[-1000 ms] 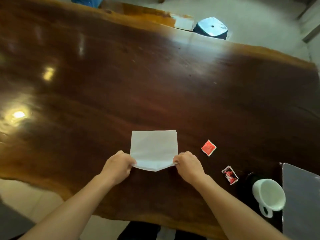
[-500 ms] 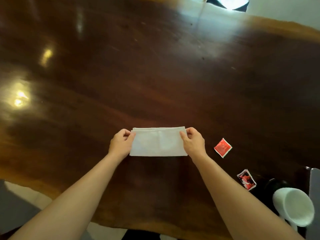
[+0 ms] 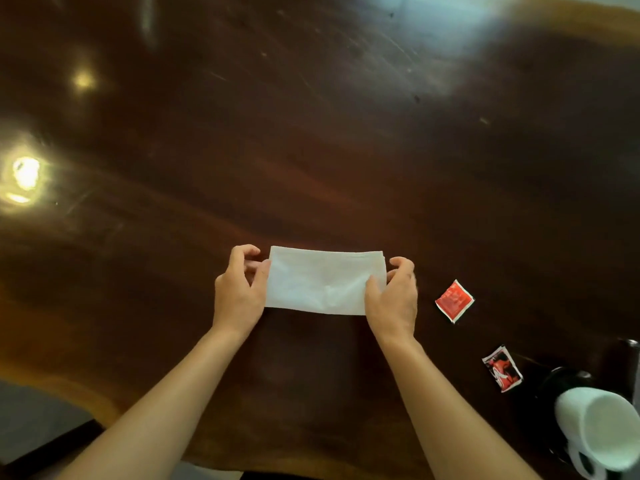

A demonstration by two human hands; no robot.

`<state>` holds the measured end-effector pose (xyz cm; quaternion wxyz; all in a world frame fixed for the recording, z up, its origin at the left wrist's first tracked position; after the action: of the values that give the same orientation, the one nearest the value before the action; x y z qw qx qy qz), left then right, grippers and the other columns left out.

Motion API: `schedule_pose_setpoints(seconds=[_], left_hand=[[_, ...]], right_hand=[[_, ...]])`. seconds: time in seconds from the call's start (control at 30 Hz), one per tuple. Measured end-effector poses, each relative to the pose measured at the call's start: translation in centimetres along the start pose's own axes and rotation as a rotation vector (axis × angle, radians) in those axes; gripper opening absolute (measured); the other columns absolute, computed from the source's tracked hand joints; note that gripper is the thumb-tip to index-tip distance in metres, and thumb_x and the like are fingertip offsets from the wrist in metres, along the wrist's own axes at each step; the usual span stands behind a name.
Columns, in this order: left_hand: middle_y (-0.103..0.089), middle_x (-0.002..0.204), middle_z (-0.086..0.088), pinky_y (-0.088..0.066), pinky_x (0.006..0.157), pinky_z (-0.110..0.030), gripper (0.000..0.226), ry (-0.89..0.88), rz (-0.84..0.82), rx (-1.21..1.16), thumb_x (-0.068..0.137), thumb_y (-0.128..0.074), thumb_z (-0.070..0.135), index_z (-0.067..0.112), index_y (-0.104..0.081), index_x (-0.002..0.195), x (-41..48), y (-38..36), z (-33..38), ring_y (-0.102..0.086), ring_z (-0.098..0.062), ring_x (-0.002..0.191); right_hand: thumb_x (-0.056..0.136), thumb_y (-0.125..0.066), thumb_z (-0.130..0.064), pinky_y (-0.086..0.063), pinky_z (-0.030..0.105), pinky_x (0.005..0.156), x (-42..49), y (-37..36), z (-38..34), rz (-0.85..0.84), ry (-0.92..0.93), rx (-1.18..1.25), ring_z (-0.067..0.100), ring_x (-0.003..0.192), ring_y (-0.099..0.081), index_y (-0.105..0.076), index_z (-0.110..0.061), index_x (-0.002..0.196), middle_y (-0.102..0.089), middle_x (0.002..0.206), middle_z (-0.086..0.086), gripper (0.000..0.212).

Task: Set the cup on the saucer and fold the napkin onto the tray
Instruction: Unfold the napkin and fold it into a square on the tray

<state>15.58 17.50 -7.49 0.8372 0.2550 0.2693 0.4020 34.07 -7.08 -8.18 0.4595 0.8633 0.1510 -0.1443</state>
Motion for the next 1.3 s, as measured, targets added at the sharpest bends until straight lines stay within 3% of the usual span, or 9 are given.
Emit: schedule_pose_setpoints(seconds=[0.07, 0.13, 0.23, 0.33, 0.43, 0.73, 0.93, 1.13, 1.3], left_hand=[[-0.063, 0.118, 0.010, -0.048, 0.084, -0.010, 0.033, -0.139, -0.041, 0.050, 0.098, -0.059, 0.030, 0.028, -0.049, 0.130, -0.7, -0.4, 1.3, -0.061, -0.004, 0.106], [-0.053, 0.143, -0.007, -0.042, 0.107, -0.034, 0.045, -0.365, -0.079, 0.262, 0.098, -0.059, 0.023, 0.016, -0.047, 0.141, -1.8, -2.0, 3.2, -0.047, -0.022, 0.135], [-0.031, 0.161, -0.018, -0.024, 0.119, -0.047, 0.060, -0.618, -0.239, 0.550, 0.099, -0.055, 0.022, 0.009, -0.033, 0.153, -3.4, -6.3, 4.7, -0.020, -0.036, 0.152], [-0.005, 0.168, -0.013, -0.009, 0.125, -0.050, 0.068, -0.649, -0.366, 0.741, 0.103, -0.040, 0.033, 0.012, -0.007, 0.160, -2.9, -8.9, 3.1, 0.002, -0.033, 0.155], [0.004, 0.169, -0.009, -0.007, 0.124, -0.050, 0.069, -0.647, -0.389, 0.842, 0.103, -0.018, 0.046, 0.012, 0.002, 0.159, -1.8, -9.5, 1.6, 0.006, -0.028, 0.155], [0.039, 0.159, 0.002, 0.020, 0.120, -0.041, 0.077, -0.487, -0.405, 0.887, 0.094, 0.007, 0.064, 0.017, 0.035, 0.149, -1.9, -9.5, 0.1, 0.032, -0.017, 0.149], [0.020, 0.167, -0.009, 0.008, 0.121, -0.053, 0.087, -0.332, -0.382, 0.895, 0.092, 0.002, 0.068, 0.011, 0.028, 0.152, -5.0, -9.8, -0.2, 0.021, -0.031, 0.152], [0.004, 0.168, -0.016, -0.008, 0.118, -0.062, 0.098, -0.146, -0.441, 0.943, 0.088, -0.005, 0.075, 0.008, 0.002, 0.159, -12.6, -10.4, -0.6, 0.001, -0.044, 0.152], [-0.009, 0.167, -0.017, -0.006, 0.119, -0.057, 0.099, -0.028, -0.530, 0.944, 0.083, 0.006, 0.078, 0.017, -0.005, 0.160, -17.8, -11.4, 0.3, -0.003, -0.039, 0.153]], right_hand=[[0.088, -0.068, -0.024, -0.045, 0.044, 0.100, -1.6, 0.9, -1.2, 0.118, 0.124, -0.119, 0.026, 0.118, -0.050, -0.047, -0.016, 0.135, -0.054, 0.126, 0.006, 0.052], [0.088, -0.067, -0.022, -0.038, 0.046, 0.107, -3.7, -0.3, -3.5, 0.121, 0.287, -0.125, 0.028, 0.128, -0.045, -0.050, -0.014, 0.135, -0.052, 0.135, 0.009, 0.051], [0.097, -0.045, -0.029, -0.028, 0.052, 0.119, -5.9, -5.6, -7.3, -0.043, 0.564, -0.242, 0.030, 0.147, -0.030, -0.041, -0.016, 0.143, -0.043, 0.152, 0.009, 0.048], [0.105, -0.019, -0.038, -0.009, 0.055, 0.124, -6.3, -10.7, -7.8, -0.225, 0.743, -0.449, 0.026, 0.155, 0.002, -0.013, -0.021, 0.158, -0.014, 0.168, 0.004, 0.056], [0.104, -0.010, -0.052, 0.006, 0.049, 0.124, -3.7, -10.5, -4.2, -0.164, 0.702, -0.594, 0.025, 0.155, 0.012, 0.004, -0.028, 0.159, 0.003, 0.169, 0.003, 0.062], [0.100, -0.002, -0.060, 0.006, 0.051, 0.123, -1.2, -6.9, 0.3, -0.062, 0.470, -0.678, 0.023, 0.154, 0.017, 0.018, -0.017, 0.157, 0.014, 0.168, 0.005, 0.074], [0.100, -0.001, -0.061, 0.008, 0.052, 0.123, 1.9, -5.8, -1.6, -0.231, 0.745, -0.770, 0.019, 0.152, 0.020, 0.014, -0.019, 0.155, 0.014, 0.167, 0.001, 0.071], [0.091, -0.008, -0.073, 0.013, 0.054, 0.120, 3.7, -6.7, -6.3, -0.313, 1.237, -1.032, 0.025, 0.153, 0.015, 0.016, -0.027, 0.153, 0.008, 0.168, 0.001, 0.081], [0.088, -0.034, -0.078, 0.016, 0.065, 0.114, 2.6, -7.5, -8.5, -0.264, 0.975, -0.851, 0.037, 0.152, 0.016, 0.008, -0.029, 0.158, 0.006, 0.169, 0.008, 0.095]])
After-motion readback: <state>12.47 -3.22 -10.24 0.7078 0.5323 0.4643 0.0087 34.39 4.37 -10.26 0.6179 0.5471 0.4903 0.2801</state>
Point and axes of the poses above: each hand's wrist, its own x-axis towards the middle knuckle, its own y-axis out of the back of the hand, z = x × y, the point moved 10 cm from there along x, towards the middle knuckle
